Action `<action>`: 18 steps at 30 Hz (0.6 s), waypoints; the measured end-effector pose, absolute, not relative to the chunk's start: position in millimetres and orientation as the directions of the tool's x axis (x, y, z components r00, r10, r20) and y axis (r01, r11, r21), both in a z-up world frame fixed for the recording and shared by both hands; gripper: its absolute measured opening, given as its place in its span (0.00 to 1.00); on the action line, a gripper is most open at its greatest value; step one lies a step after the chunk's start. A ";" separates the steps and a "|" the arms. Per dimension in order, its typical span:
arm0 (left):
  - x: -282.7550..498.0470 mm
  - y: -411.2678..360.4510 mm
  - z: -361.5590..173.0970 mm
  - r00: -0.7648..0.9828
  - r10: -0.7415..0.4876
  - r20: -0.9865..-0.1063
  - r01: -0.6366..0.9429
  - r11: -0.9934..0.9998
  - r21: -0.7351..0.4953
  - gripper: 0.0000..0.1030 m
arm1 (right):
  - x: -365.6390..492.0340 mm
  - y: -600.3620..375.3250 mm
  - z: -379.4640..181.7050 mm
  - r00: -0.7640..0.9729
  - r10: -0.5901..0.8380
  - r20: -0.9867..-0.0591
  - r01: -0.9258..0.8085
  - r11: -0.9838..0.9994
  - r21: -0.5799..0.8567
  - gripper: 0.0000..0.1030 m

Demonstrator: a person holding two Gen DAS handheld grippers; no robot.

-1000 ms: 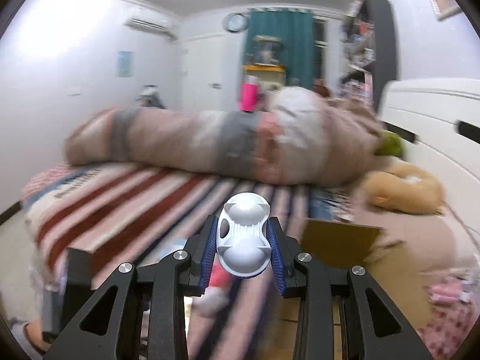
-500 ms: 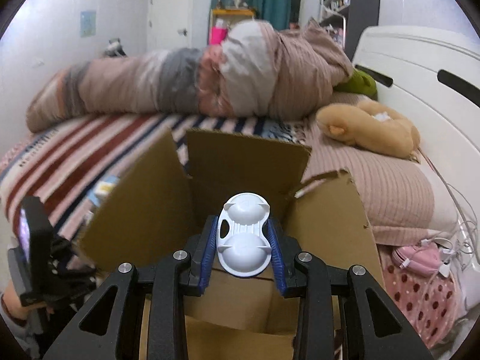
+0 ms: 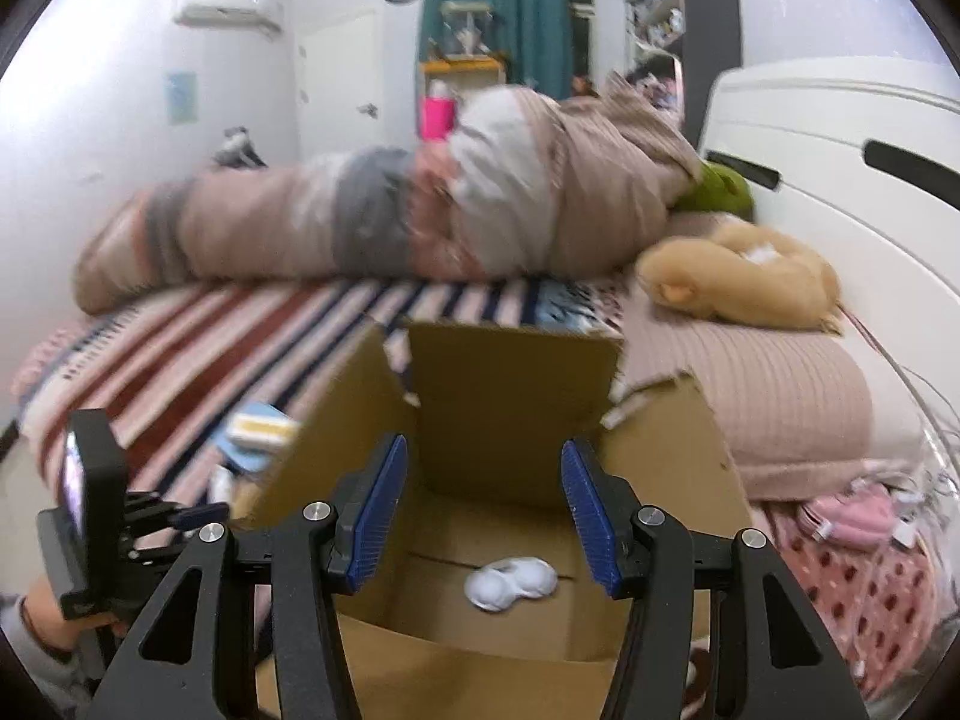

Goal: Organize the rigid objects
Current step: 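Carry the gold bar into the box with left gripper while right grasps tape roll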

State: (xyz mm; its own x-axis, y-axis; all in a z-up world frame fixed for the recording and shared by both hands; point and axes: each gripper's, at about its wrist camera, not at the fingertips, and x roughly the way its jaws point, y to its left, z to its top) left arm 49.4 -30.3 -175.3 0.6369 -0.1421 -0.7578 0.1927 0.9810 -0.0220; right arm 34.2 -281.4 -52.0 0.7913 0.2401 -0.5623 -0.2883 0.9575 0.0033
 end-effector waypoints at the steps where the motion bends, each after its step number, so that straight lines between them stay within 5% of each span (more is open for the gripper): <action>1: 47.5 -26.6 -169.6 0.643 -0.148 -0.752 0.200 0.980 -0.022 0.15 | 31.8 -274.9 -47.2 0.794 0.263 -0.548 -0.309 0.951 0.008 0.49; 12: 53.4 46.0 -29.0 0.769 -0.189 -0.610 0.255 0.967 0.022 0.15 | 8.7 -185.7 -35.6 0.620 0.589 -0.517 -0.647 0.758 0.087 0.49; 18: 58.9 8.6 36.9 0.755 -0.295 -0.586 0.403 0.913 0.059 0.15 | -3.7 -122.1 -91.7 0.433 0.663 -0.611 -0.764 0.629 0.140 0.49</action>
